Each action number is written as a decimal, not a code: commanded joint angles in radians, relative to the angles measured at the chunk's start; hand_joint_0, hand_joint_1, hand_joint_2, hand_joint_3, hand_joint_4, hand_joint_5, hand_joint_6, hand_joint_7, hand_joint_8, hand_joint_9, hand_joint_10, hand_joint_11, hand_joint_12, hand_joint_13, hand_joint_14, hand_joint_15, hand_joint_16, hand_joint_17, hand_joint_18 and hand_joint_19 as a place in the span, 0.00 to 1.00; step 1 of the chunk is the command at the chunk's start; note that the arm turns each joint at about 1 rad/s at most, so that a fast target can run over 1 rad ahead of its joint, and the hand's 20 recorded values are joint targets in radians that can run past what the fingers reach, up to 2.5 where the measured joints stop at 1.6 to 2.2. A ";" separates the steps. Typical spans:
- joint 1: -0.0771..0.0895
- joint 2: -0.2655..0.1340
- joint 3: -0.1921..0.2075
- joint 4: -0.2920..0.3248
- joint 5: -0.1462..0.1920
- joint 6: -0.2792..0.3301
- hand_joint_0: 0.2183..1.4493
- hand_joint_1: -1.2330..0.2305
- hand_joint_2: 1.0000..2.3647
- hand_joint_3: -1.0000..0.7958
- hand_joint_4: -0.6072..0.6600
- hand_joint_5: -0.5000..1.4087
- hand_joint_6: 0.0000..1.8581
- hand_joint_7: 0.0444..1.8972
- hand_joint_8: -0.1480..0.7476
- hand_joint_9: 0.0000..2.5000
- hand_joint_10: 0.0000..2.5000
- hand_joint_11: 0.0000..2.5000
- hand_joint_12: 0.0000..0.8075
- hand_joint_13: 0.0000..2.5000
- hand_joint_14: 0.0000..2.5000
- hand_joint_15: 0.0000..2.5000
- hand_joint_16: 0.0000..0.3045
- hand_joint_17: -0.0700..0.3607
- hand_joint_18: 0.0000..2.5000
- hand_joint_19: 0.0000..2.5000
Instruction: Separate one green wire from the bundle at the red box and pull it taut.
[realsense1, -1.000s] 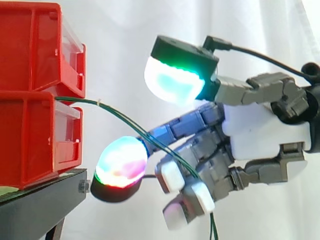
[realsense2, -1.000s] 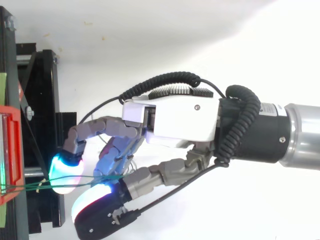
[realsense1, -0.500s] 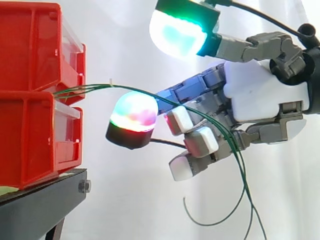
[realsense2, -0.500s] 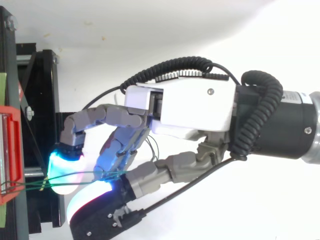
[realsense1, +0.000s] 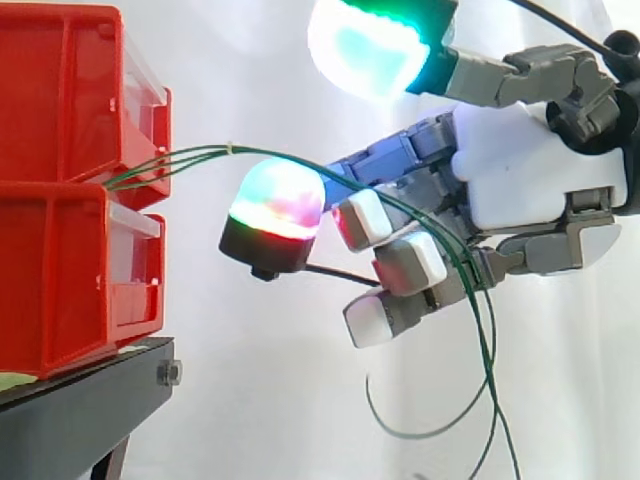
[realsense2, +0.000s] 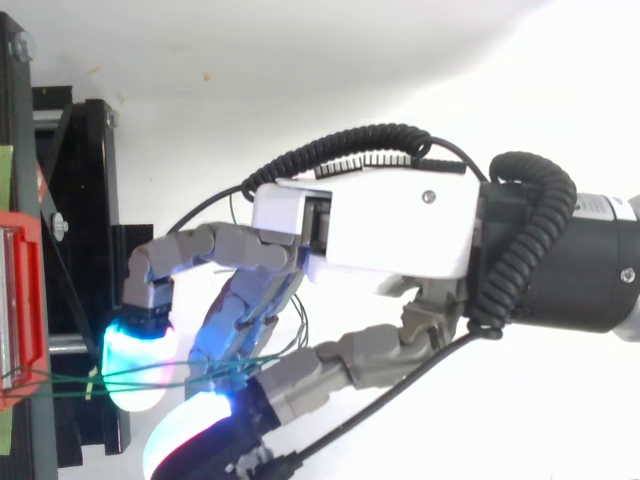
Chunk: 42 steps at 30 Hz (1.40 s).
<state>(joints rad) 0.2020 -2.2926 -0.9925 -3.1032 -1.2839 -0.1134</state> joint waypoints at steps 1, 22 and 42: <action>0.005 -0.001 0.000 0.011 -0.003 0.009 0.32 0.38 0.00 0.31 0.65 0.21 0.27 0.62 0.46 0.43 0.01 0.29 0.39 0.47 0.01 0.29 0.14 0.39 0.29 0.17; 0.008 -0.001 0.000 0.009 -0.002 0.063 0.31 0.41 0.02 0.45 0.60 0.17 0.44 0.57 0.49 0.43 0.01 0.35 0.43 0.47 0.01 0.29 0.15 0.41 0.31 0.18; -0.001 0.001 0.025 -0.014 -0.020 0.063 0.30 0.41 0.02 0.46 0.61 0.17 0.48 0.60 0.50 0.44 0.01 0.36 0.43 0.47 0.01 0.29 0.16 0.42 0.32 0.19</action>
<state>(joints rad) 0.2014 -2.2919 -0.9704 -3.1146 -1.3026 -0.0506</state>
